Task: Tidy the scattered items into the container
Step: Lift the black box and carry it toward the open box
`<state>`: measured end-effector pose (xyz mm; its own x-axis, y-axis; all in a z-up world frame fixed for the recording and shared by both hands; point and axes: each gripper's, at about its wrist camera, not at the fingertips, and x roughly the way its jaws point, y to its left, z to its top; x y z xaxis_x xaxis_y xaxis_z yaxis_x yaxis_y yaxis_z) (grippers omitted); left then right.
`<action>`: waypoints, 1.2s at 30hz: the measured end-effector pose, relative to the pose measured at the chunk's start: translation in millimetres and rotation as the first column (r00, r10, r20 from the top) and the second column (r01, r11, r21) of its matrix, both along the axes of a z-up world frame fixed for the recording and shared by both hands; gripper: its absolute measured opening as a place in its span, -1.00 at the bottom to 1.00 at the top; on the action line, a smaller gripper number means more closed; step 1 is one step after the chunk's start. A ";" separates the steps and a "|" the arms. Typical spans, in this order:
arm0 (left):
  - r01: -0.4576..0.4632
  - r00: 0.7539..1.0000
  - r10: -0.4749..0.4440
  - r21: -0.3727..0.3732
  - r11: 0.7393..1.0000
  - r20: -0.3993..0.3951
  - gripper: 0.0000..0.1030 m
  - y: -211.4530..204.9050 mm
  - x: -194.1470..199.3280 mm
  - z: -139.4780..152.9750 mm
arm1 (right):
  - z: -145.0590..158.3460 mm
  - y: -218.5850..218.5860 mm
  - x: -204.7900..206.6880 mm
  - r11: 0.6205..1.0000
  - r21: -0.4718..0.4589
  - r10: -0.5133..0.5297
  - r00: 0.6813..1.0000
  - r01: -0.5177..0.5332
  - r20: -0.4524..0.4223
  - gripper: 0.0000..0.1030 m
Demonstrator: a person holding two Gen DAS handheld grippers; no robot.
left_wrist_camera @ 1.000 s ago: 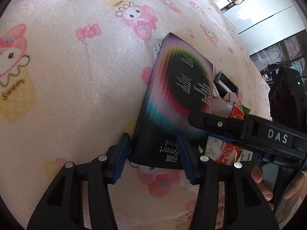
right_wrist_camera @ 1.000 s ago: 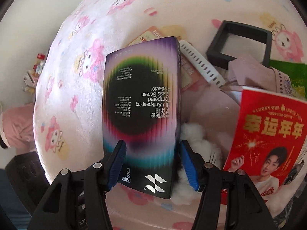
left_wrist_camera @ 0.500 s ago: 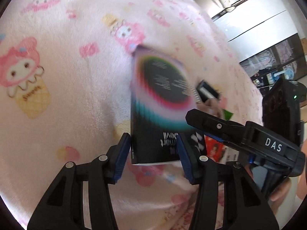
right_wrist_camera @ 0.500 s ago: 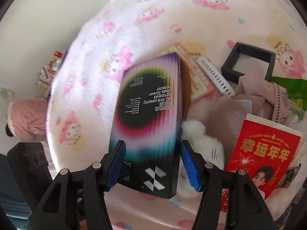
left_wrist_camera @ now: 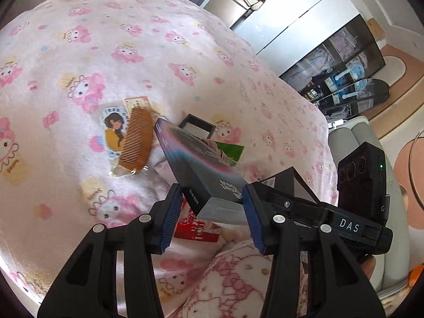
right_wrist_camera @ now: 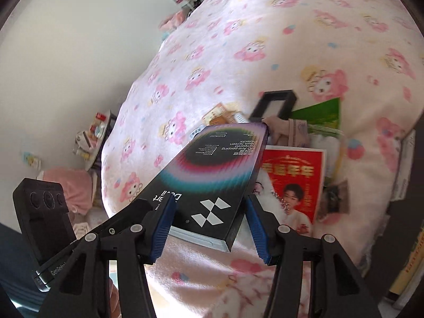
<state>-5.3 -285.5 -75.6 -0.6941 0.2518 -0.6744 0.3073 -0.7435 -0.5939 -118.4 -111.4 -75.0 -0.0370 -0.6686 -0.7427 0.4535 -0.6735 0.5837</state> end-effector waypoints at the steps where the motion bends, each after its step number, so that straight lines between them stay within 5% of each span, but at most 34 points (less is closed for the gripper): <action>1: 0.011 1.000 -0.011 -0.006 1.000 -0.007 -0.09 6.1 -0.6 4.2 | 2.5 8.4 0.2 1.000 -0.011 -0.013 1.000 0.013 0.003 -0.03; 6: 0.019 1.000 -0.020 -0.043 0.999 -0.015 -0.09 24.8 -0.3 13.0 | 8.0 39.2 -4.3 0.997 -0.068 -0.028 0.998 0.032 0.059 -0.02; 11: -0.017 0.994 0.015 0.027 0.999 0.105 -0.09 21.5 -11.2 -47.5 | -23.0 42.8 -2.4 1.000 -0.018 -0.001 0.991 0.003 0.135 -0.01; 16: -0.033 0.991 0.024 0.064 0.997 0.132 -0.09 24.1 -2.2 -72.5 | -44.8 51.1 -4.1 0.999 -0.040 -0.022 0.972 0.032 0.234 -0.01; 22: 0.043 0.995 -0.060 0.199 0.979 0.079 -0.09 29.2 -5.0 -77.6 | -44.5 40.7 -8.8 1.000 -0.018 0.004 0.972 0.000 0.236 -0.01; 27: 0.013 0.991 -0.030 0.127 0.992 0.129 -0.09 26.2 -19.6 -81.5 | -46.3 42.4 -18.6 0.999 0.032 -0.043 0.976 0.037 0.214 -0.01; 31: -0.003 0.991 -0.018 0.158 0.988 0.132 -0.09 14.3 -20.4 -92.3 | -54.5 50.4 -42.2 0.987 0.151 -0.074 0.984 0.049 0.164 -0.01; 36: -0.140 0.972 0.112 0.130 0.982 0.204 -0.09 2.4 -11.1 -117.4 | -70.4 28.0 -60.5 0.970 0.218 0.069 0.980 -0.109 0.184 -0.01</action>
<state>-16.5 -283.2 -193.0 -0.5848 0.2738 -0.7636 0.5138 -0.6034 -0.6099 -178.9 -83.4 -145.5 0.1582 -0.4775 -0.8643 0.4229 -0.7582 0.4963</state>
